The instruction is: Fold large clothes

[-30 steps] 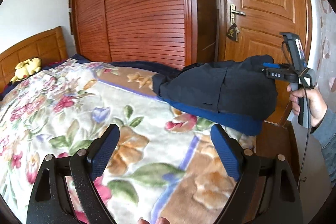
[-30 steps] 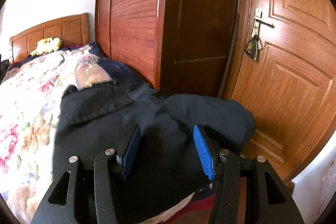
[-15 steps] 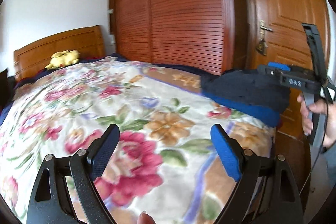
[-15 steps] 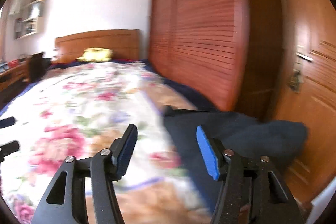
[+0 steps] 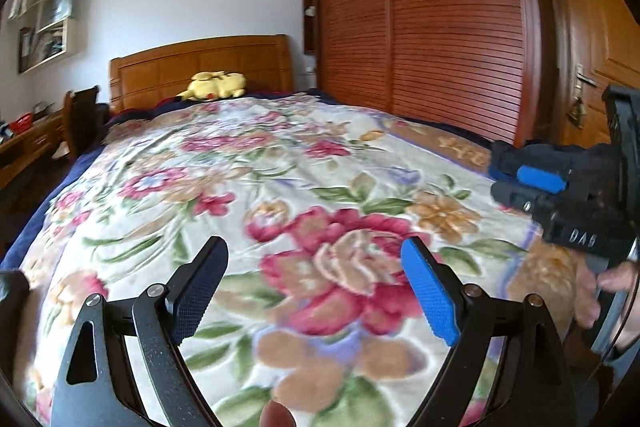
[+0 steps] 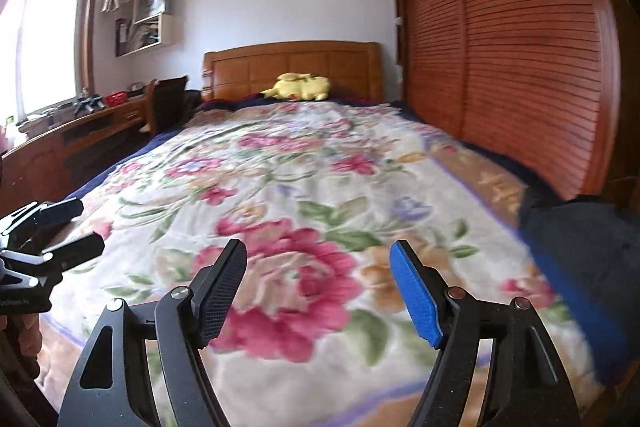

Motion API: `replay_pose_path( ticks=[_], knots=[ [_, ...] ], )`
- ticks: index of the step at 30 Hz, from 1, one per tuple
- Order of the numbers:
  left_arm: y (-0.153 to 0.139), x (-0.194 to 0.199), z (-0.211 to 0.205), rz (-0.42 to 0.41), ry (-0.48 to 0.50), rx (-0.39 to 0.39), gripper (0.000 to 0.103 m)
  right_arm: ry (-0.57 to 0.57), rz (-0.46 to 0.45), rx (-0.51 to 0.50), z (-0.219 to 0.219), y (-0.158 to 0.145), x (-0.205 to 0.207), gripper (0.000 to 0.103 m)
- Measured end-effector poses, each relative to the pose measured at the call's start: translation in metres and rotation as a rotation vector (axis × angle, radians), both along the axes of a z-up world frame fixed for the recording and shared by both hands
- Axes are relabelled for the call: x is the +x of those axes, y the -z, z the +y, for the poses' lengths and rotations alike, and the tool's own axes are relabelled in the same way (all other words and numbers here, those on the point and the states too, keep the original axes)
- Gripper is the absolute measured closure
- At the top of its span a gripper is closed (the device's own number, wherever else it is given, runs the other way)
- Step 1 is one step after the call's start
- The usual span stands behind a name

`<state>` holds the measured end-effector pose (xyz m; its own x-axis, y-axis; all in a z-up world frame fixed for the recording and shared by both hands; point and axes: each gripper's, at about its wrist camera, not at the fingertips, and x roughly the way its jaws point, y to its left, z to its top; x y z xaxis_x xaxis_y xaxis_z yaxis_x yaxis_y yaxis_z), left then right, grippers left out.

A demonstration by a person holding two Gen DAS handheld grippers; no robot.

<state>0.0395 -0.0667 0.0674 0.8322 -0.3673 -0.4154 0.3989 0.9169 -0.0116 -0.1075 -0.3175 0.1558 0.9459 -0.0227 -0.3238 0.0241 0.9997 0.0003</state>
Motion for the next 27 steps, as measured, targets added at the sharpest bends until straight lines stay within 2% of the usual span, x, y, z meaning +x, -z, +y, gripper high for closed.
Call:
replay_pose_path(
  ticks=[7,13,19,27],
  knots=[
    [0.003,0.003,0.05,-0.027,-0.126,-0.03,0.014,-0.045,-0.019,-0.003,0.023,0.011,0.028,0.027],
    [0.007,0.01,0.087,-0.049,-0.216,-0.059,0.014,-0.087,-0.042,-0.005,0.039,0.042,0.059,0.027],
    [0.027,0.018,0.105,-0.024,-0.263,-0.061,0.014,-0.114,-0.066,0.005,0.043,0.072,0.081,0.027],
    [0.045,0.023,0.108,-0.03,-0.288,-0.012,0.014,-0.126,-0.064,0.0,0.037,0.079,0.085,0.027]
  ],
)
